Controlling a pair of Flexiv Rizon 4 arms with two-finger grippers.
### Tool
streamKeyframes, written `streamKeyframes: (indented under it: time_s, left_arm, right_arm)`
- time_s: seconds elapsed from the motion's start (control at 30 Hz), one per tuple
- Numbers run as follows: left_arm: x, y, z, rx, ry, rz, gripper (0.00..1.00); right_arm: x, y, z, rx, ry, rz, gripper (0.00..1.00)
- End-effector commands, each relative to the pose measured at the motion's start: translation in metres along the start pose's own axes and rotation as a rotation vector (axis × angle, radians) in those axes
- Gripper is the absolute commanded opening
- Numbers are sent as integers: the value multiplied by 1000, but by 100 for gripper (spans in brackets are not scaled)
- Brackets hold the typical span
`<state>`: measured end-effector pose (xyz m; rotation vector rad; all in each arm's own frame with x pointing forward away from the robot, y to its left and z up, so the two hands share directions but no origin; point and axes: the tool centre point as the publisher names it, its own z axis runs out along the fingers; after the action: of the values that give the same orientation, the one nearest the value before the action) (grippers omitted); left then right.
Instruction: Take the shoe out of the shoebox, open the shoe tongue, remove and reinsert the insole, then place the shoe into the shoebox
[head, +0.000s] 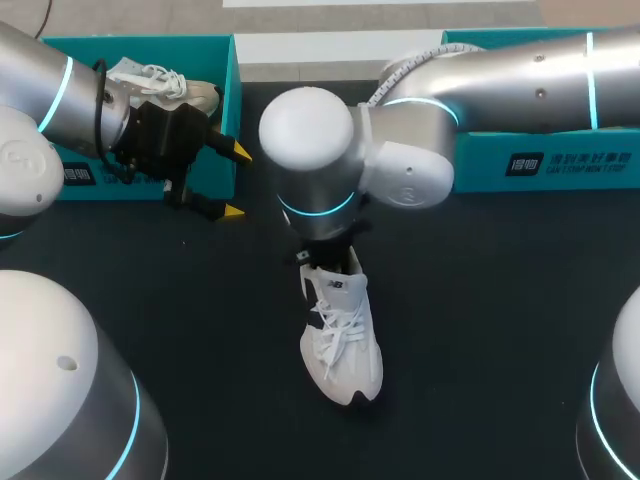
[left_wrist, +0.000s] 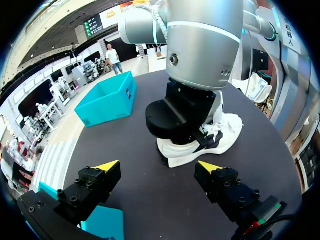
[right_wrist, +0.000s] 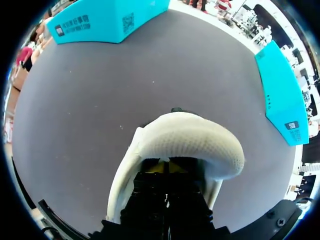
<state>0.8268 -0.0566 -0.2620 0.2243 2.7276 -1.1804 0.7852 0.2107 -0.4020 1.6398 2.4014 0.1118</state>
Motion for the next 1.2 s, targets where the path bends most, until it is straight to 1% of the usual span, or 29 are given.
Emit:
streamKeyframes:
  time_s: [0.03, 0.13, 0.17, 0.2, 0.23, 0.27, 0.3, 0.37, 0.43, 0.47, 0.53, 0.57, 0.6, 0.63, 0.67, 0.7, 0.77, 0.87, 0.93, 0.97, 1.07, 1.1, 1.13, 1.17, 1.2]
  left_arm:
    - [0, 0, 0, -2, 1, 1, 100]
    - [0, 0, 0, -2, 1, 1, 100]
    - [0, 0, 0, -2, 1, 1, 100]
    - [0, 0, 0, -2, 1, 1, 100]
    - [0, 0, 0, -2, 1, 1, 100]
    - [0, 0, 0, -2, 1, 1, 100]
    - [0, 0, 0, -2, 1, 1, 100]
    - [0, 0, 0, -2, 1, 1, 100]
    - [0, 0, 0, -2, 1, 1, 100]
    - [0, 0, 0, -2, 1, 1, 100]
    - [0, 0, 0, -2, 1, 1, 100]
    - [0, 0, 0, -2, 1, 1, 100]
    - [0, 0, 0, -2, 1, 1, 100]
    - [0, 0, 0, -2, 1, 1, 100]
    - [0, 0, 0, -2, 1, 1, 100]
    - [0, 0, 0, -2, 1, 1, 100]
    - [0, 0, 0, -2, 1, 1, 100]
    - [0, 0, 0, -2, 1, 1, 100]
    - [0, 0, 0, -2, 1, 1, 100]
    - [0, 0, 0, -2, 1, 1, 100]
    - [0, 0, 0, -2, 1, 1, 100]
    - [0, 0, 0, -2, 1, 1, 100]
    - [0, 0, 0, -2, 1, 1, 100]
    - [0, 0, 0, -2, 1, 1, 100]
    - [0, 0, 0, -2, 1, 1, 100]
  right_arm:
    - [5, -3, 8, 6, 44, -6, 0]
    - [9, -4, 5, 42, 61, 2, 0]
    - [9, -6, 2, 37, 74, 19, 0]
    - [9, -6, -2, 61, 97, 18, 0]
    - [10, -6, -4, 87, 100, 14, 0]
    - [10, -6, -10, 73, 98, 27, 0]
    - [10, -6, -14, 93, 115, 19, 0]
    - [9, -5, -22, 83, 97, 32, 0]
    - [7, -6, -29, 104, 77, 40, 0]
    - [6, -7, -32, 98, 75, 52, 0]
    - [4, -10, -38, 130, 87, 51, 0]
    - [3, -12, -42, 132, 88, 62, 0]
    - [2, -14, -44, 157, 97, 66, 0]
    - [1, -15, -47, 166, 104, 71, 0]
    - [0, -17, -49, 199, 144, 71, 0]
    - [0, -19, -50, 215, 165, 65, 0]
    - [0, -24, -55, 278, 183, 69, 0]
    - [1, -33, -63, 326, 202, 99, 0]
    - [2, -39, -67, 343, 200, 143, 0]
    - [3, -42, -69, 371, 199, 144, 0]
    - [5, -48, -73, 407, 182, 186, 0]
    - [5, -50, -74, 409, 181, 208, 0]
    - [6, -51, -75, 419, 196, 193, 0]
    - [7, -52, -76, 421, 188, 219, 0]
    - [8, -52, -78, 423, 206, 208, 0]
